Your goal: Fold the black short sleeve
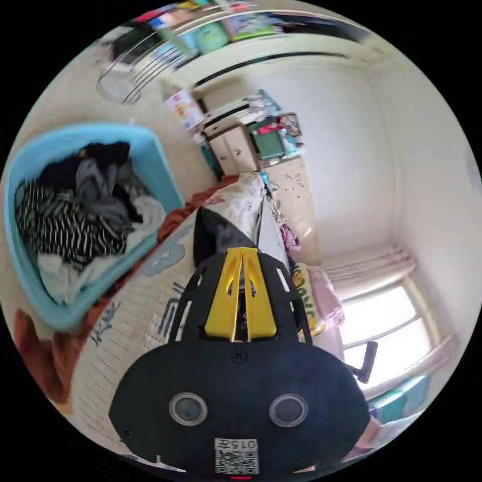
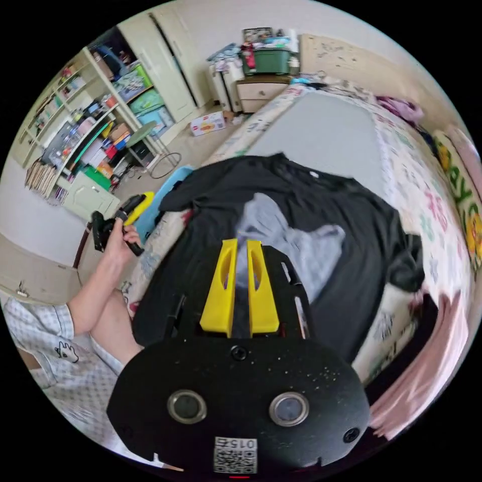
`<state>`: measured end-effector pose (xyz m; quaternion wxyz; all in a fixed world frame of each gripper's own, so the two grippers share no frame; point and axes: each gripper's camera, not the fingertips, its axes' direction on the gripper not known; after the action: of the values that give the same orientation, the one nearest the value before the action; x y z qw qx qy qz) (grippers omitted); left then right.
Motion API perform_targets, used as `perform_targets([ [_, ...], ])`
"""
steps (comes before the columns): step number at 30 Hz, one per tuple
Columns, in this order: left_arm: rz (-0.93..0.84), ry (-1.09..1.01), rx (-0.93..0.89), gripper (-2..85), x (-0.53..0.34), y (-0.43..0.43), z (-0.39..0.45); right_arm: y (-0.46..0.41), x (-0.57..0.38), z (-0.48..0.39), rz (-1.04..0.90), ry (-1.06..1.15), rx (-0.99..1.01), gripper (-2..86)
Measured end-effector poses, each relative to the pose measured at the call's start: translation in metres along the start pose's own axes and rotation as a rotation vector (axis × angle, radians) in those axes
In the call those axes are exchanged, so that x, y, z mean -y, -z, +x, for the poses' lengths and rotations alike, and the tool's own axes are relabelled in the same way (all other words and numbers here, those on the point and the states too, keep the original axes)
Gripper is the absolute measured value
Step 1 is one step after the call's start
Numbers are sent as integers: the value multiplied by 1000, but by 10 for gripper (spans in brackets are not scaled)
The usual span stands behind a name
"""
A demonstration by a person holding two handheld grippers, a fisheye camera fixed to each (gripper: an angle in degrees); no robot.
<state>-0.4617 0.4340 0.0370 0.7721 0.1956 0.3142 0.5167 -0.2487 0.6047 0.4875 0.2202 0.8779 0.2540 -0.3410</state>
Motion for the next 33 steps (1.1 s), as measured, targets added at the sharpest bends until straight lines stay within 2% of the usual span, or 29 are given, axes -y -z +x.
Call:
perform_targets([
  [4, 33, -413, 30, 23, -47, 6, 74, 72, -132, 69, 52, -245, -84, 36],
  [7, 102, -671, 57, 50, -95, 11, 130, 104, -205, 106, 110, -414, -69, 35],
  [11, 96, -818, 24, 59, -147, -1, 192, 122, -242, 140, 172, -506, -7, 35],
  [14, 85, -890, -105, 47, -185, -35, 236, 131, -230, 159, 238, -478, 41, 37],
  [15, -14, -953, -187, 25, -197, -62, 256, 135, -217, 168, 265, -455, 49, 39],
  [16, -198, -978, -224, 10, -207, -99, 278, 139, -200, 177, 291, -424, 46, 42],
  [19, -557, -969, -255, 2, -239, -195, 327, 148, -148, 211, 306, -382, -2, 50],
  [24, -677, -951, -180, 25, -292, -329, 390, 148, -63, 280, 223, -386, -3, 67],
  [30, -851, -950, 10, 84, -359, -487, 433, 119, 6, 330, 17, -331, -181, 87],
  [33, -861, -919, 79, 104, -382, -539, 440, 106, 8, 355, -65, -386, -71, 81],
])
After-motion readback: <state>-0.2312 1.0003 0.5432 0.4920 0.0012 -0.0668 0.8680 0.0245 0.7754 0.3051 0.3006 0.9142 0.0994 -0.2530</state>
